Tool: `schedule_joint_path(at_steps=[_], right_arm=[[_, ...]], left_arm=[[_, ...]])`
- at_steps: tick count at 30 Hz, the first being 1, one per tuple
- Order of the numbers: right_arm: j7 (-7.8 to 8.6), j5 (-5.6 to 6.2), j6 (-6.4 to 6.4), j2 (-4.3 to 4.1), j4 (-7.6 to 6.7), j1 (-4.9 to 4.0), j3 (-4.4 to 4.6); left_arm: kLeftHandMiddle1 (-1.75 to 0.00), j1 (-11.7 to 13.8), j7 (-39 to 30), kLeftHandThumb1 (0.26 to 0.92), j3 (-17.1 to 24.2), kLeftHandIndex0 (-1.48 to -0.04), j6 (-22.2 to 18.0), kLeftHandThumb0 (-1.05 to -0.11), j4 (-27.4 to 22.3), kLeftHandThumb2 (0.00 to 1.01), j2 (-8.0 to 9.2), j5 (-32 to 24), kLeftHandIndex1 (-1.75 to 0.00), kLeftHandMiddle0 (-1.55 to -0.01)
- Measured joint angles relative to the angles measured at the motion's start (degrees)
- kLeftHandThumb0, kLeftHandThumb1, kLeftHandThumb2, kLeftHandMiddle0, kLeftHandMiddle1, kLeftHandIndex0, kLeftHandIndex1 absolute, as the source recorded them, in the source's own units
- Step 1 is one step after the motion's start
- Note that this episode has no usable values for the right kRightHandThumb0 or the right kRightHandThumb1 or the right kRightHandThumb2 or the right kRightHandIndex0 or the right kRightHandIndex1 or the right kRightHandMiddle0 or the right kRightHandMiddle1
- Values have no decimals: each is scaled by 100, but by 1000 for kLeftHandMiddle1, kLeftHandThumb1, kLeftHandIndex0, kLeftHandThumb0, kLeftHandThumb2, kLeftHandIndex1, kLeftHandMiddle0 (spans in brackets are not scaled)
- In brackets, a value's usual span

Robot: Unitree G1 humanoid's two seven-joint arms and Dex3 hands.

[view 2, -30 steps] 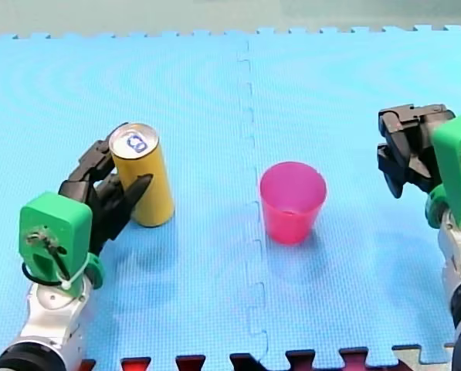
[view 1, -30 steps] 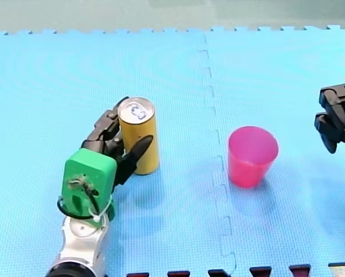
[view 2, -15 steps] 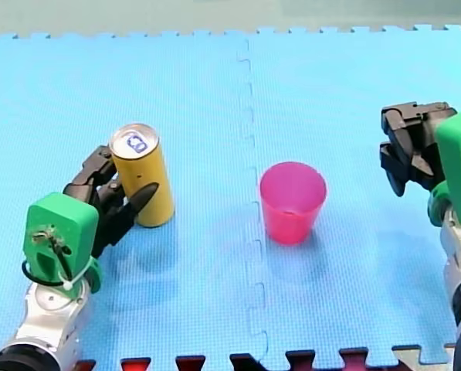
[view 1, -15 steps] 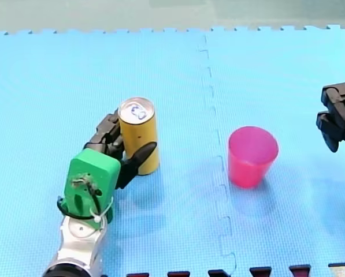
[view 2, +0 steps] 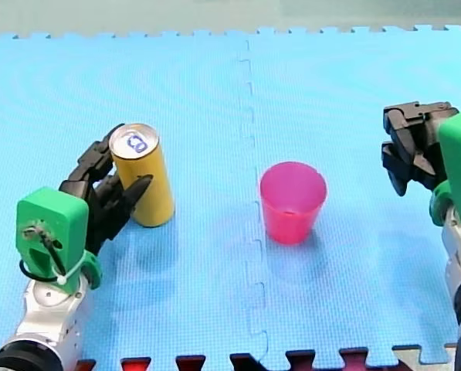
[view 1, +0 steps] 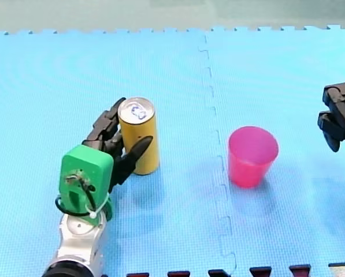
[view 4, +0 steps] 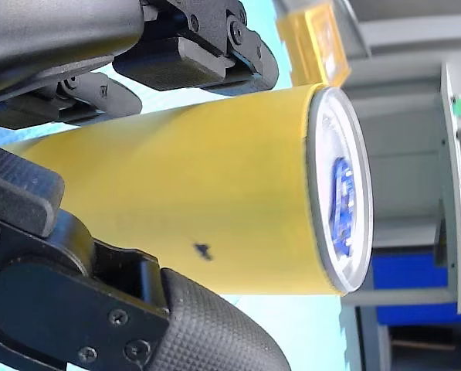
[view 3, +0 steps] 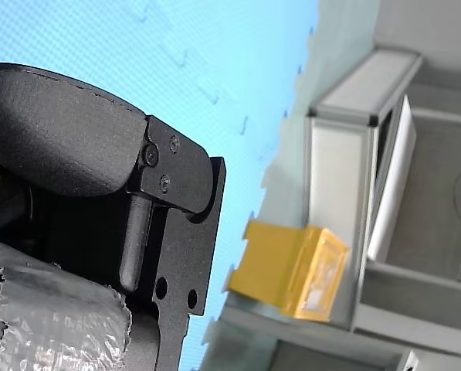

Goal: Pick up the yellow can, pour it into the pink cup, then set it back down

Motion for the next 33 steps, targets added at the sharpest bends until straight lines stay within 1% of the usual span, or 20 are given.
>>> schedule_joint_path(at_steps=[2, 5, 12, 22, 33], right_arm=[[5, 5, 2, -1, 0, 0, -1], [7, 8, 2, -1, 0, 0, -2], [6, 16, 2, -2, 0, 1, -8], [-23, 11, -55, -1, -11, 38, 10], [-42, 11, -75, -1, -20, 59, 29]], left_arm=[[-16, -56, 214, 766, 0, -385, 0, -906, 23, 0, -52, 30, -7, -462], [-13, -133, 403, 751, 25, -391, 31, -881, 85, 0, -123, 28, -6, -466], [-12, -259, 886, 764, 37, -406, 172, -862, 229, 5, -231, 122, -6, -479], [-6, -316, 1239, 770, -87, -413, 288, -858, 293, 2, -243, 346, -3, -484], [0, -313, 1216, 756, -186, -411, 391, -848, 307, 0, -230, 434, 0, -464]])
